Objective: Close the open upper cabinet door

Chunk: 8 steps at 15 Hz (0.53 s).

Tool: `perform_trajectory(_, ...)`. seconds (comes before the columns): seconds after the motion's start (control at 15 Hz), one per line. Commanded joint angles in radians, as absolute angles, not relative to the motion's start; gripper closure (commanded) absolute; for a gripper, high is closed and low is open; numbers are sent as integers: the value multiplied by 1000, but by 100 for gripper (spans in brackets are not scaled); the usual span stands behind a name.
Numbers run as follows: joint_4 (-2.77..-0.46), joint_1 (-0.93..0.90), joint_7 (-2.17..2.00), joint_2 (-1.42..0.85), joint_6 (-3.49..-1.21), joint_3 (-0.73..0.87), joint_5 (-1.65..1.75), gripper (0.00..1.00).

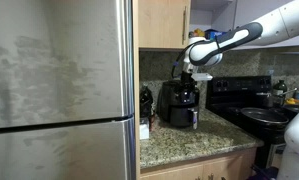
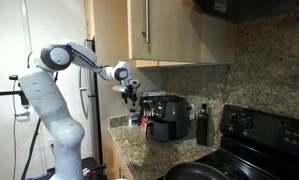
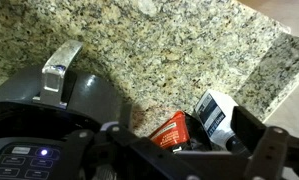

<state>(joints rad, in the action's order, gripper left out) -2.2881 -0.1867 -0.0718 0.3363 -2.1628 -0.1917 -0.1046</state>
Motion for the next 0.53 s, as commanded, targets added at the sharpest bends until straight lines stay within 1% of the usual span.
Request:
perform_trajectory(0.0, -2286, -188, -73, 336, -2160, -191, -104, 0)
perform_trajectory(0.13, -2286, -188, -73, 336, -2160, -191, -104, 0)
perform_trajectory(0.2, -2263, -166, -139, 323, -2156, -206, -67, 0)
perform_trajectory(0.27, -2237, -146, -177, 301, -2108, -193, -59, 0)
perform_trajectory(0.33, -2236, -124, -224, 300, -2102, -180, -46, 0)
perform_trajectory(0.47, -2296, -69, -205, 350, -2101, -101, -48, 0)
